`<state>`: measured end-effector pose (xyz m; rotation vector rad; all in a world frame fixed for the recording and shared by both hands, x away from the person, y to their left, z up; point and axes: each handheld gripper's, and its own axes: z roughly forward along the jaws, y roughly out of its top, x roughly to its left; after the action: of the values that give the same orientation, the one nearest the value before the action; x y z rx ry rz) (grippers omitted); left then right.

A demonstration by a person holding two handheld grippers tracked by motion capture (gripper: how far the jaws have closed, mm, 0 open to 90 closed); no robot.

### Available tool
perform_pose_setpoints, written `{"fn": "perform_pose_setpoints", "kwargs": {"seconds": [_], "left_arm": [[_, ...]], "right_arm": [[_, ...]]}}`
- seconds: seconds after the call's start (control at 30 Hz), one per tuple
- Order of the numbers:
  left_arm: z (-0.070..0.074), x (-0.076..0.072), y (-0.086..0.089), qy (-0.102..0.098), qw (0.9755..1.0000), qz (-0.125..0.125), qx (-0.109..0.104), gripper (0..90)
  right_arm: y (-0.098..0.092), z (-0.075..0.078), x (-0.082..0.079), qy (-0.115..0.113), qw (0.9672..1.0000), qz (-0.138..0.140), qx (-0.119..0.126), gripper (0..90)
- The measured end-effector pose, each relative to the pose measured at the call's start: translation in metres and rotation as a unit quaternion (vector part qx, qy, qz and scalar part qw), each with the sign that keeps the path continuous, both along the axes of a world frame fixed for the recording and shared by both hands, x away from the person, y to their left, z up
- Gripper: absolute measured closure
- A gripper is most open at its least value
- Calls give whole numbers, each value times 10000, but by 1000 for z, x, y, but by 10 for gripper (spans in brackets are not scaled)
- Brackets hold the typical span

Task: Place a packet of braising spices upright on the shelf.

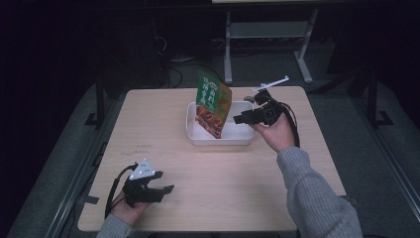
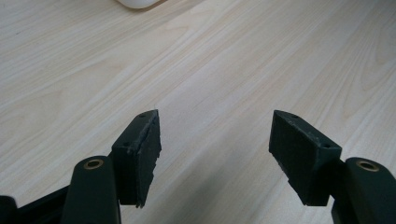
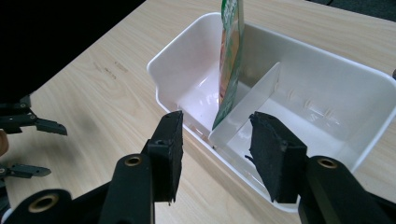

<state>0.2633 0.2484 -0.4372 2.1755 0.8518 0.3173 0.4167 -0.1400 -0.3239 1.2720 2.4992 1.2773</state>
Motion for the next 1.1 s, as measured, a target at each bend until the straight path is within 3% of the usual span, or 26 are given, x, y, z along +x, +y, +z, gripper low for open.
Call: {"fn": "perform_pose_setpoints", "kwargs": {"seconds": [1.1], "left_arm": [[0,0,0,-4,10000,8,68,335]], "right_arm": [[-39,-33,-29,328,9992,-57,210,493]]}}
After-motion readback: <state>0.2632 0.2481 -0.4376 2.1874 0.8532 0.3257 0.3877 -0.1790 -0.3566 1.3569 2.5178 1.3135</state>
